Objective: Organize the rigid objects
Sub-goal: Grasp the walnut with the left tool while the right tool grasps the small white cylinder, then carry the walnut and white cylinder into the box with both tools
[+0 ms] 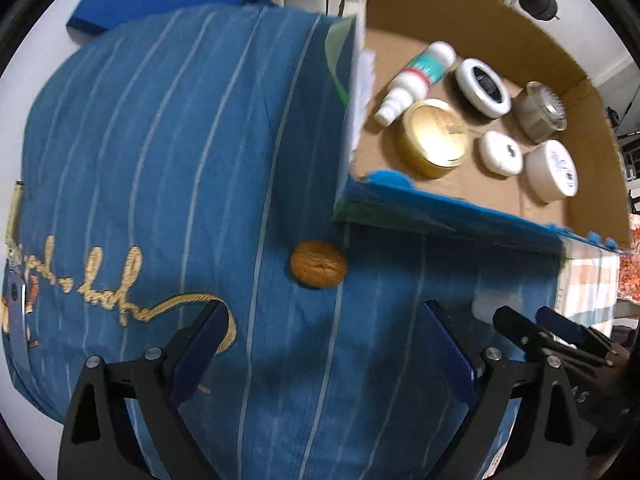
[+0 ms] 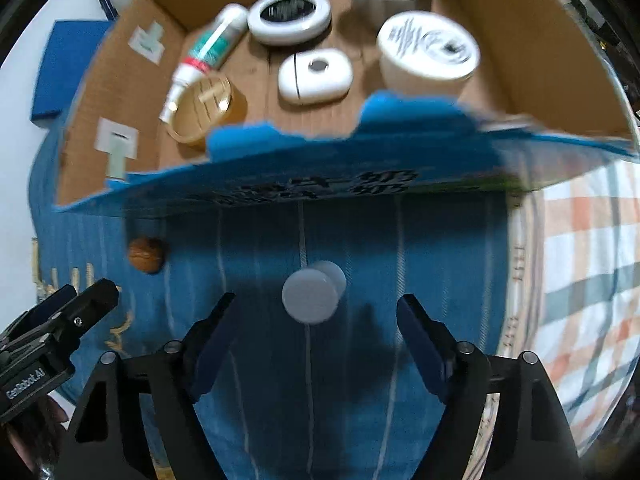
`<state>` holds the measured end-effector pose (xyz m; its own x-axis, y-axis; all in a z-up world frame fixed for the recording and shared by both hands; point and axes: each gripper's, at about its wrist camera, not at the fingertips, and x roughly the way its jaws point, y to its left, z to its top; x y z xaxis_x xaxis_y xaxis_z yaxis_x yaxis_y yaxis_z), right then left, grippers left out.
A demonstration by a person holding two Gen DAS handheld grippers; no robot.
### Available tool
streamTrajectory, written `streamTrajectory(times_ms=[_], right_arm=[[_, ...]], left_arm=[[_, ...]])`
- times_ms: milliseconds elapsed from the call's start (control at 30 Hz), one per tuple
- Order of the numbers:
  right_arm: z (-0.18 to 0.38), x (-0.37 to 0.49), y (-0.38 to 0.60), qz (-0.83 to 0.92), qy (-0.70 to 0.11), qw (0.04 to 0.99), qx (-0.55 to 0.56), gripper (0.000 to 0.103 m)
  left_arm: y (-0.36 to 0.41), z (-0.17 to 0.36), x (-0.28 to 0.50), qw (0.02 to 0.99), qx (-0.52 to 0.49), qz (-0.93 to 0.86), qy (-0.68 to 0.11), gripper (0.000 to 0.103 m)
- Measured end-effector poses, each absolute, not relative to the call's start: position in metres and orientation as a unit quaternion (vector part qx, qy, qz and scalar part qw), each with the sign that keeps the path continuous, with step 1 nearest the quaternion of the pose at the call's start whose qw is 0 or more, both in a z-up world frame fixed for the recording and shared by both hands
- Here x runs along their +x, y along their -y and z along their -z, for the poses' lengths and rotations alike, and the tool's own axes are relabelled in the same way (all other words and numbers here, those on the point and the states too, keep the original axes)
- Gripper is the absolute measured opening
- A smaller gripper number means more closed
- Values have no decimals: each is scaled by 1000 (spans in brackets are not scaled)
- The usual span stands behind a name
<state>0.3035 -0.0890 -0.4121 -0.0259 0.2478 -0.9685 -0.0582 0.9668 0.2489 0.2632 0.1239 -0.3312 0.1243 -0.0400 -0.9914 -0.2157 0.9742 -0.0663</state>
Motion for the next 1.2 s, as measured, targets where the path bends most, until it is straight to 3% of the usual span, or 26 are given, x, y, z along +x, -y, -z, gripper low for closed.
streamTrajectory(times_ms=[33, 100, 167, 233, 267, 367, 467, 867, 1200], right_arm=[[418, 304, 85, -109, -711, 692, 64, 68], [436, 306, 79, -102, -728, 676, 58, 36], [444, 306, 77, -94, -732, 673, 53, 35], [445, 307, 75, -91, -732, 674, 50, 35], [445, 307, 75, -91, -733, 672, 50, 35], [444, 307, 73, -91, -735, 671, 44, 35], [439, 303, 71, -92, -733, 673, 36, 35], [416, 267, 58, -117, -726, 678, 10, 35], [430, 227, 67, -104, -744, 660, -14, 35]], left_arm=[[-124, 339, 267, 740, -97, -60, -663, 97], [-124, 354, 275, 735, -89, -62, -669, 97], [-122, 367, 282, 729, -79, -63, -677, 96], [-121, 383, 289, 720, -65, -64, -688, 85], [-120, 389, 291, 716, -60, -64, -693, 73], [-117, 405, 292, 709, -55, -53, -701, 62], [-114, 401, 289, 718, -52, -47, -693, 39], [-86, 384, 245, 724, -48, -27, -687, 39], [-49, 376, 187, 721, -51, -2, -691, 39]])
